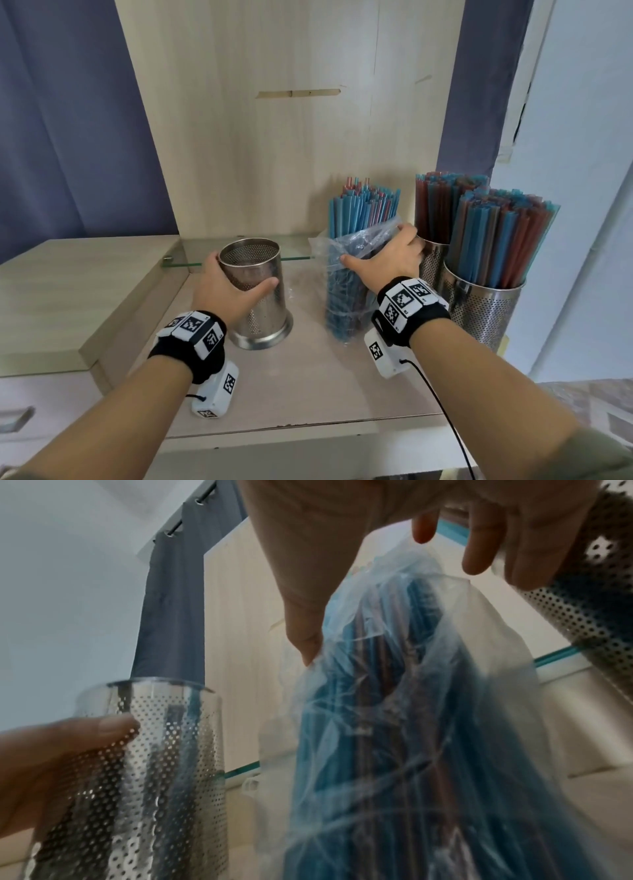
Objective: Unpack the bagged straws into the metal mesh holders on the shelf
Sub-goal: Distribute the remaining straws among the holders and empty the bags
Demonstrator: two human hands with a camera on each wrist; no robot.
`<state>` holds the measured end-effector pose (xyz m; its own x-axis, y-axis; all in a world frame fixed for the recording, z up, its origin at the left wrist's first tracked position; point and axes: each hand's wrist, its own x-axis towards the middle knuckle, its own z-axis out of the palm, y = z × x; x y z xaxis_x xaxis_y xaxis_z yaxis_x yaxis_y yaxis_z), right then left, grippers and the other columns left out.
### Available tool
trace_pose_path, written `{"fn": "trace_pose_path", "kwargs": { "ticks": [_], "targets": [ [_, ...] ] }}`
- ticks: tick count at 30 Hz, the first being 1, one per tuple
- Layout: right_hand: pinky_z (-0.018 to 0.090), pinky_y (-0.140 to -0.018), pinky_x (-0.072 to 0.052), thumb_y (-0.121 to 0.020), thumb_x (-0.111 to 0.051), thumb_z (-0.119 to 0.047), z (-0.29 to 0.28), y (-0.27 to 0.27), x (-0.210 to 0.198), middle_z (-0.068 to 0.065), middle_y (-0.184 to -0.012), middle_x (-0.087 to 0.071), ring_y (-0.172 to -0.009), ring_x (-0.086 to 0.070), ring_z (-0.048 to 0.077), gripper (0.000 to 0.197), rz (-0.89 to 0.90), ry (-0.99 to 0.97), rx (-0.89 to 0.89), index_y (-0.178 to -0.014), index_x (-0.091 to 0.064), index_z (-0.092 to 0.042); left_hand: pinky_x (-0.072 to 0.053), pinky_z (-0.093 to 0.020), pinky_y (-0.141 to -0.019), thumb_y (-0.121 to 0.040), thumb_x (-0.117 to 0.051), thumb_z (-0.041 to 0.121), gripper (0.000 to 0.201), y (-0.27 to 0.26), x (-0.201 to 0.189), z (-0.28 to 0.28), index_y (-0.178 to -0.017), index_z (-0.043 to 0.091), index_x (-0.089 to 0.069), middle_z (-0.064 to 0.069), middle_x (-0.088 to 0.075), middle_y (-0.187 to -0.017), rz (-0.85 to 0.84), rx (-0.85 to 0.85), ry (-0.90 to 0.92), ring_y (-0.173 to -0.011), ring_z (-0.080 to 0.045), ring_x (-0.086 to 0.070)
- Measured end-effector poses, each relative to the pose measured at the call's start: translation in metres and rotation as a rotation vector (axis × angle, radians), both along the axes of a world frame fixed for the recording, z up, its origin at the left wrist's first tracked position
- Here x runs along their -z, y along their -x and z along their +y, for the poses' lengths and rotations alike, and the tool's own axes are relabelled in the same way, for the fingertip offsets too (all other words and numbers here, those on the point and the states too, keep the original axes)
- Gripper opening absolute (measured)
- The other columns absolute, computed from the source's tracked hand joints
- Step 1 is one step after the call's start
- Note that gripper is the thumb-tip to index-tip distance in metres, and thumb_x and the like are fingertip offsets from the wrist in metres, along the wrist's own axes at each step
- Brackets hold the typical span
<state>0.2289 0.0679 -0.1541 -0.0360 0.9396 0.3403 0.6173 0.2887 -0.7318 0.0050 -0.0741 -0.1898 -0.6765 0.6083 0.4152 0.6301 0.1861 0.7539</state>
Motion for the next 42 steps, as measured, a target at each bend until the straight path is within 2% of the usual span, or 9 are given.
{"fn": "trace_pose_path", "kwargs": {
  "ticks": [5,9,16,21,25,28,30,35,42],
  "targets": [
    [0.046,-0.111,-0.035,-0.064,-0.087,-0.046,0.008,0.003,-0.003,0.019,-0.156,-0.016,-0.141,-0.030,0.036,0.128,0.123,0.064,-0.140,-0.153,-0.001,-0.015,-0.045,-0.031,-0.097,-0.056,-0.088,0.054,0.101,-0.022,0.004,0.011,-0.136,0.017,-0.036,0.006,-0.053,-0.124,0.081,0.178,-0.022,-0.111,-0.012,-0.052],
    [0.043,-0.114,-0.033,-0.067,-0.082,-0.056,0.017,0.011,-0.003,0.015,-0.155,-0.029,-0.141,-0.033,0.031,0.121,0.226,0.085,-0.213,-0.154,-0.012,-0.009,-0.045,-0.033,-0.099,-0.056,-0.084,0.060,0.100,-0.032,0.010,0.019,-0.135,0.018,-0.038,0.003,-0.053,-0.128,0.123,0.228,-0.008,-0.115,-0.013,-0.052],
    [0.047,-0.114,-0.032,-0.070,-0.067,-0.073,0.028,0.007,-0.012,0.018,-0.153,-0.029,-0.141,-0.032,0.035,0.115,-0.075,0.083,-0.221,-0.152,-0.020,-0.008,-0.043,-0.029,-0.098,-0.054,-0.082,0.067,0.103,-0.028,0.014,0.024,-0.135,0.023,-0.038,0.007,-0.052,-0.128,0.141,0.274,-0.020,-0.114,-0.008,-0.050],
    [0.050,-0.106,-0.035,-0.080,-0.037,-0.083,0.026,0.014,-0.044,0.026,-0.136,-0.044,-0.129,-0.039,0.041,0.098,-0.358,-0.016,-0.038,-0.129,-0.051,0.000,-0.045,-0.033,-0.101,-0.052,-0.080,0.071,0.106,-0.024,0.015,0.026,-0.135,0.023,-0.036,0.006,-0.053,-0.130,0.125,0.283,-0.007,-0.116,-0.010,-0.051],
    [0.043,-0.087,-0.046,-0.075,-0.040,-0.086,0.034,0.026,-0.056,0.014,-0.087,-0.063,-0.097,-0.058,0.033,0.079,-0.467,-0.061,-0.043,-0.064,-0.054,-0.010,-0.042,-0.028,-0.097,-0.054,-0.081,0.069,0.102,-0.025,0.016,0.025,-0.134,0.023,-0.036,0.007,-0.052,-0.129,0.127,0.276,-0.012,-0.114,-0.008,-0.050],
    [0.043,-0.090,-0.051,-0.069,-0.044,-0.090,0.038,0.036,-0.054,0.017,-0.105,-0.059,-0.103,-0.058,0.032,0.090,-0.575,0.016,-0.012,-0.091,-0.062,-0.004,-0.041,-0.024,-0.095,-0.057,-0.082,0.065,0.098,-0.026,0.015,0.024,-0.134,0.024,-0.037,0.013,-0.051,-0.122,0.120,0.291,-0.029,-0.109,-0.005,-0.050],
    [0.041,-0.088,-0.053,-0.070,-0.051,-0.085,0.042,0.039,-0.054,0.019,-0.113,-0.056,-0.102,-0.058,0.030,0.093,-0.563,0.042,-0.001,-0.111,-0.060,-0.002,-0.040,-0.024,-0.094,-0.060,-0.082,0.061,0.096,-0.027,0.014,0.023,-0.135,0.024,-0.036,0.016,-0.049,-0.118,0.121,0.300,-0.031,-0.108,-0.004,-0.050],
    [0.026,-0.048,-0.037,-0.082,-0.065,-0.053,0.044,0.035,-0.059,0.002,-0.058,-0.048,-0.053,-0.046,0.019,0.049,-0.418,0.022,-0.056,-0.058,-0.045,-0.015,-0.040,-0.024,-0.093,-0.061,-0.081,0.061,0.098,-0.026,0.015,0.024,-0.136,0.020,-0.034,0.014,-0.048,-0.119,0.133,0.292,-0.018,-0.107,-0.005,-0.049],
    [0.026,-0.045,-0.031,-0.092,-0.059,-0.039,0.045,0.029,-0.074,0.002,-0.058,-0.043,-0.049,-0.041,0.017,0.045,-0.323,0.137,-0.097,-0.063,-0.042,-0.010,-0.044,-0.029,-0.096,-0.060,-0.082,0.063,0.100,-0.023,0.018,0.026,-0.137,0.022,-0.034,0.005,-0.054,-0.130,0.112,0.302,-0.021,-0.112,-0.010,-0.052]
  ]
}}
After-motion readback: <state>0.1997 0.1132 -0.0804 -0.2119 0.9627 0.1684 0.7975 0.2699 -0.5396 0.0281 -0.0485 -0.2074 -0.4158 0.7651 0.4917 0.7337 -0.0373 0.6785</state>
